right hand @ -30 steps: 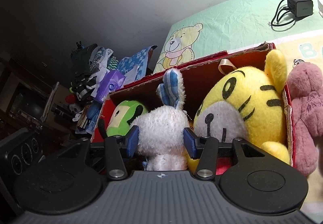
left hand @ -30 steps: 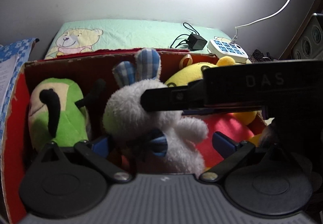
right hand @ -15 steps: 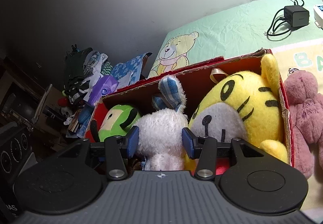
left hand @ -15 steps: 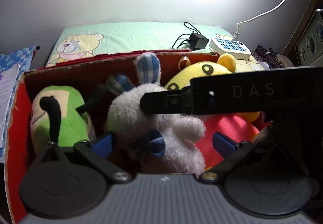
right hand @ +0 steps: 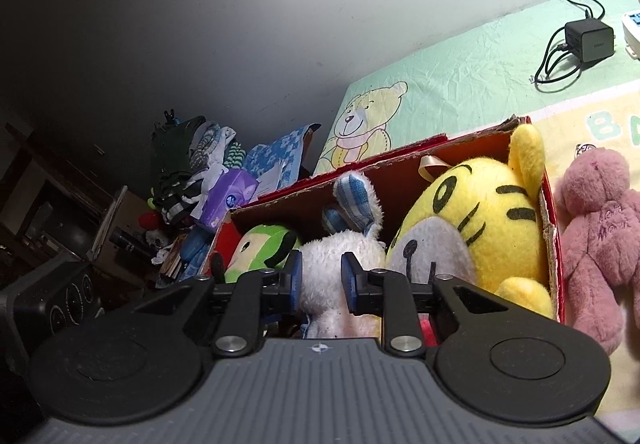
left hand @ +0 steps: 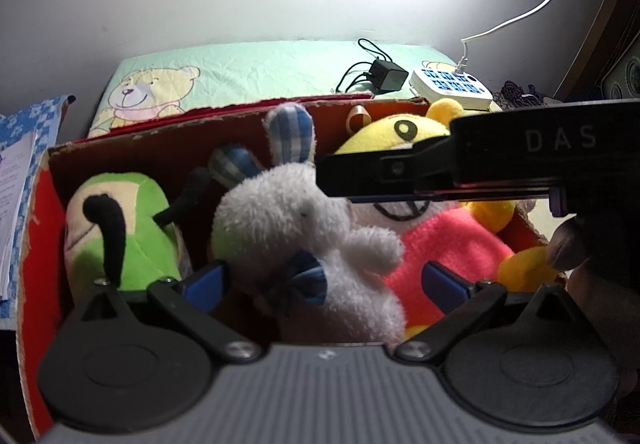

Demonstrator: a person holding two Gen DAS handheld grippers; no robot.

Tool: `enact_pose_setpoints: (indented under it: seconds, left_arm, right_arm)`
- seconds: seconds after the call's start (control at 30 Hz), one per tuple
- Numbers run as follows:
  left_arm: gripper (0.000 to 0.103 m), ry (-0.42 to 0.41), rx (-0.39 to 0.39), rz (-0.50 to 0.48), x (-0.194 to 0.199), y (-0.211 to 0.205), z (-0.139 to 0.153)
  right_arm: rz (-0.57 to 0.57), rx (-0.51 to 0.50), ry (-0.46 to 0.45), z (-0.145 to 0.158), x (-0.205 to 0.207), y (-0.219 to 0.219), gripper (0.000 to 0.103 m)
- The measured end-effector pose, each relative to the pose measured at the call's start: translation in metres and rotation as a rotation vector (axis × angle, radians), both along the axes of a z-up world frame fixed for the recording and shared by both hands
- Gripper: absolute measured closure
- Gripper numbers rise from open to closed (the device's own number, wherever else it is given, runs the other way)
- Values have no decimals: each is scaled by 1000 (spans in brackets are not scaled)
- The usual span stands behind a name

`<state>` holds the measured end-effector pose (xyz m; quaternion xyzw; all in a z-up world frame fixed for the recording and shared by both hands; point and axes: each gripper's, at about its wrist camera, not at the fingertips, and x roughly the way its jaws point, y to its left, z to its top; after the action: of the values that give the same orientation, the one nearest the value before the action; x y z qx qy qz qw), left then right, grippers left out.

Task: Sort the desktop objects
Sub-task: 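Press the bunny plush down between the green and tiger plushes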

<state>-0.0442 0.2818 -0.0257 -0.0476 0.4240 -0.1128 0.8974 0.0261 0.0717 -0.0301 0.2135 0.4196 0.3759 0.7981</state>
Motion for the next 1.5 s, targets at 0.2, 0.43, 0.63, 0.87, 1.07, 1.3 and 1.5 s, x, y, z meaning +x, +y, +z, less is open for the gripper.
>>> enact_pose_setpoints:
  seconds: [0.2, 0.43, 0.63, 0.87, 1.07, 1.3, 1.5]
  left_arm:
    - [2, 7, 23, -4, 1, -1, -2]
    - [2, 19, 52, -1, 4, -5, -2]
    - [2, 24, 65, 3, 5, -5, -3]
    - [2, 33, 81, 11, 6, -6, -3]
    - [2, 33, 91, 13, 6, -7, -3]
    - [2, 32, 97, 19, 5, -8, -3]
    - [2, 35, 114, 28, 5, -10, -3]
  right_arm:
    - [6, -28, 26, -5, -1, 3, 78]
    - [0, -68, -4, -9, -2, 5, 81]
    - [-4, -83, -43, -14, -5, 6, 81]
    - [-9, -115, -68, -14, -7, 9, 81]
    - [-18, -51, -54, -18, -5, 3, 82]
    - [-26, -51, -81, -17, -9, 4, 82]
    - [-34, -67, -95, -17, -10, 5, 82]
